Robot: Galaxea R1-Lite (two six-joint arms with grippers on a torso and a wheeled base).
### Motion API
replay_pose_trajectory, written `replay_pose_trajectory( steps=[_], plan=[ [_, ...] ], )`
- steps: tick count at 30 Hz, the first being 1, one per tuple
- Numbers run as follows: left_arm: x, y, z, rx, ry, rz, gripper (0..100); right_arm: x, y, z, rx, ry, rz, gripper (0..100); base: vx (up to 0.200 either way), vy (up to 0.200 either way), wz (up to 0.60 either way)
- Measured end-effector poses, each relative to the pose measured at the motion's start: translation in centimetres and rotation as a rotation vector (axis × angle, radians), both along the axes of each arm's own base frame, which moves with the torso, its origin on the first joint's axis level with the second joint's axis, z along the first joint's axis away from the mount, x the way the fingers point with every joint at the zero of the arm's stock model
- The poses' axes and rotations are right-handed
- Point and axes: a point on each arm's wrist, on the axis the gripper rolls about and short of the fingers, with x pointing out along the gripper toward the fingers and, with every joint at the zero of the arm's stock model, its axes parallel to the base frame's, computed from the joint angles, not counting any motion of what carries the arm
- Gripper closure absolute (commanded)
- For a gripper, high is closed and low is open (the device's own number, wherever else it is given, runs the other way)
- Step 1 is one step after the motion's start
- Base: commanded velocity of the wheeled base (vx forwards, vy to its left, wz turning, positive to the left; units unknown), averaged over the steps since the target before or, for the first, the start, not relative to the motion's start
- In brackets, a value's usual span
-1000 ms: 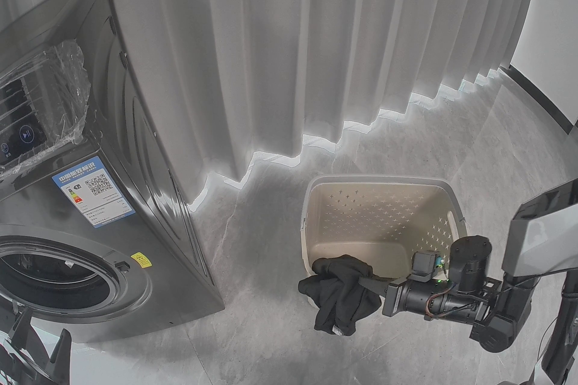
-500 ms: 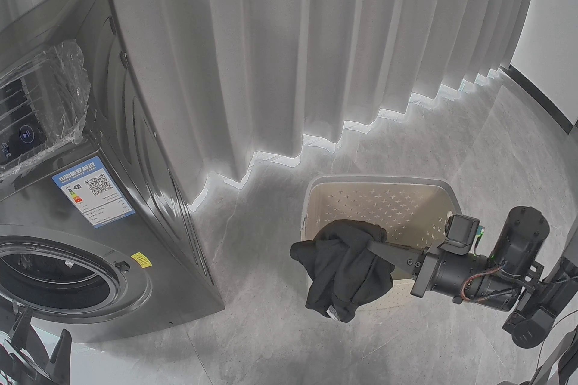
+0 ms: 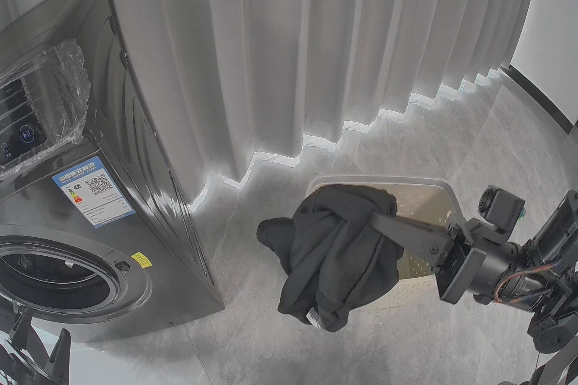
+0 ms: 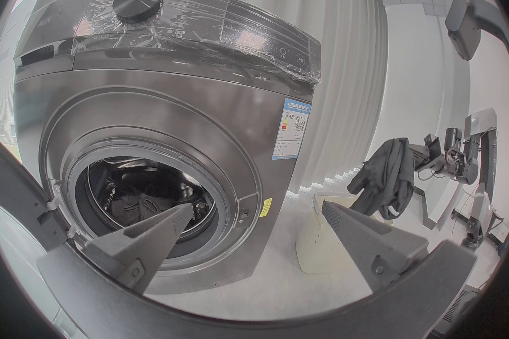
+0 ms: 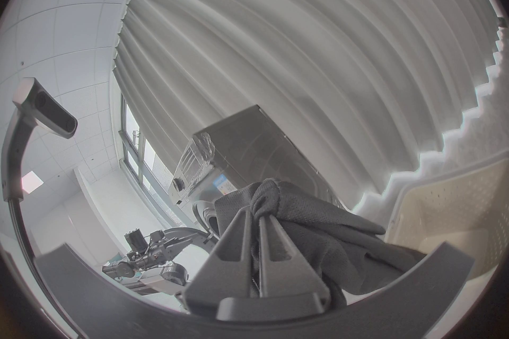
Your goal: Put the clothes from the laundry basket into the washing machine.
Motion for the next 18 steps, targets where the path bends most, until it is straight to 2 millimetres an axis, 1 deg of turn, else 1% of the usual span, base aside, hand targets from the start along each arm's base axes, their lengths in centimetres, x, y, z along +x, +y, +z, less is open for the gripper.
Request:
replay_pose_trajectory(
  steps=[5, 10, 15, 18],
  plan=[
    [0.0, 0.0, 0.0, 0.000, 0.000, 0.000, 0, 0.4, -0.3, 0.8, 0.017, -0.040, -0.027, 100, -0.200, 0.000, 0.00],
    [0.0, 0.0, 0.0, -0.001, 0.000, 0.000, 0, 0.4, -0.3, 0.7, 0.012, -0.036, -0.025, 100, -0.200, 0.000, 0.00],
    [0.0, 0.0, 0.0, 0.000, 0.000, 0.000, 0, 0.3, -0.2, 1.0, 0.019, -0.052, -0.019, 100, 0.000, 0.000, 0.00],
    [0.0, 0.0, 0.0, -0.001, 0.000, 0.000, 0, 0.2, 0.0, 1.3, 0.012, -0.093, -0.012, 100, 0.000, 0.000, 0.00]
  ],
)
